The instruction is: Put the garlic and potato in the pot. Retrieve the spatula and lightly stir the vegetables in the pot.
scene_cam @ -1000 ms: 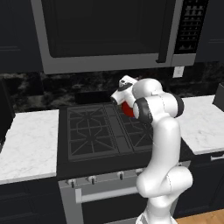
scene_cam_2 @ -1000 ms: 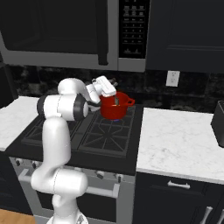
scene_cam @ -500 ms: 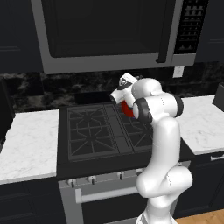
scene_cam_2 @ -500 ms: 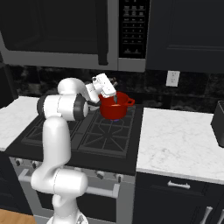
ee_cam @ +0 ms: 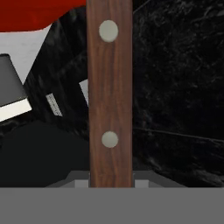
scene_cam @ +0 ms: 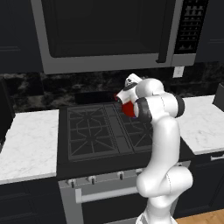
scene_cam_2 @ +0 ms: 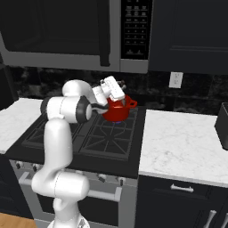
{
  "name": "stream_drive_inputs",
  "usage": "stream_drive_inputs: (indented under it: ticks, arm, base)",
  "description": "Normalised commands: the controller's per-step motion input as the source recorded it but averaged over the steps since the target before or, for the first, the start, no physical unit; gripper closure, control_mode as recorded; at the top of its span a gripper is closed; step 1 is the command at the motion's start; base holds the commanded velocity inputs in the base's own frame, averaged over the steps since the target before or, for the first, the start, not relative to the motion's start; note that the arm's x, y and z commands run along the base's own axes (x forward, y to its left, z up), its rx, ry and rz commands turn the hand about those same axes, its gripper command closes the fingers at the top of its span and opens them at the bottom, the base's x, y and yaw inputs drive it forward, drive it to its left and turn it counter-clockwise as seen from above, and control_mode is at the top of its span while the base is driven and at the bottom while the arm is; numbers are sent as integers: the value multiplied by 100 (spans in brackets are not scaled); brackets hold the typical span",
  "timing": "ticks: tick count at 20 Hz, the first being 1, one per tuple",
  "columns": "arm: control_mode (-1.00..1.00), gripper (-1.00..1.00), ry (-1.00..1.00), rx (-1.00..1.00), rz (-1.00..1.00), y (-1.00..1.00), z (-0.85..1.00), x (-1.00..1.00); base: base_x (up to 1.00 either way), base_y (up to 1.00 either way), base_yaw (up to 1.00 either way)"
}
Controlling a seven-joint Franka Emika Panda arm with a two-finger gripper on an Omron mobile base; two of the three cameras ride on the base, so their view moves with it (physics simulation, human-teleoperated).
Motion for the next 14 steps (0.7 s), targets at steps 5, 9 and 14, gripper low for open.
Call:
stream_drive_inputs:
  ticks: [5,9,14]
  arm:
    - [-100,100,3,0,0,-1,-59,21]
    - [-100,100,7,0,-2,1,-70,33]
    - [-100,100,6,0,-6,4,-52,19]
  base:
    - [0,0,0]
    - [0,0,0]
    - [0,0,0]
